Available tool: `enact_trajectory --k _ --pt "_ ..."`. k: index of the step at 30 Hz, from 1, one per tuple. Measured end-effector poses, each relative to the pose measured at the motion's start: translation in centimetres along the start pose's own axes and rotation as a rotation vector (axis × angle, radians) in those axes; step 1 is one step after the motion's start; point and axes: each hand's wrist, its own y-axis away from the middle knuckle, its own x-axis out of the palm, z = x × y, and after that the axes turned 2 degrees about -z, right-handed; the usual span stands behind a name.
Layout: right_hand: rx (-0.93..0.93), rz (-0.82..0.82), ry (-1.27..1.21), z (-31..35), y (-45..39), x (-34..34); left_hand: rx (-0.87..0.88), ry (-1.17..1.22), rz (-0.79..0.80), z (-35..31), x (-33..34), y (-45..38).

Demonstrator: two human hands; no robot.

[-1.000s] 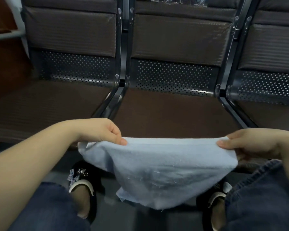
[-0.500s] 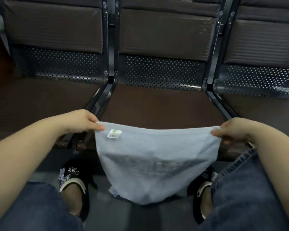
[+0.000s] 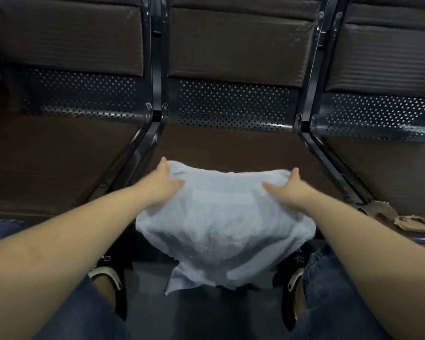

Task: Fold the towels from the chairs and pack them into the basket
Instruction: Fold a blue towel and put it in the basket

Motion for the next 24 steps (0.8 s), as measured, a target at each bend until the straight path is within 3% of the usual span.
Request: enact_trajectory --k 2,6,24 --pt "-0.066 0.052 0.192 0.2 0.9 2.2 -0.031 -0.210 0.082 -0.1 1.8 0.4" --pt "-0.091 0.106 0.423 -0.2 0.3 3.3 -0.023 -0.536 0.053 -0.4 3.7 0.3" --pt "-0.228 -0.022 0.446 2.8 -12.9 3.6 0.012 -0.606 -0.085 -1.8 3.8 -12.7"
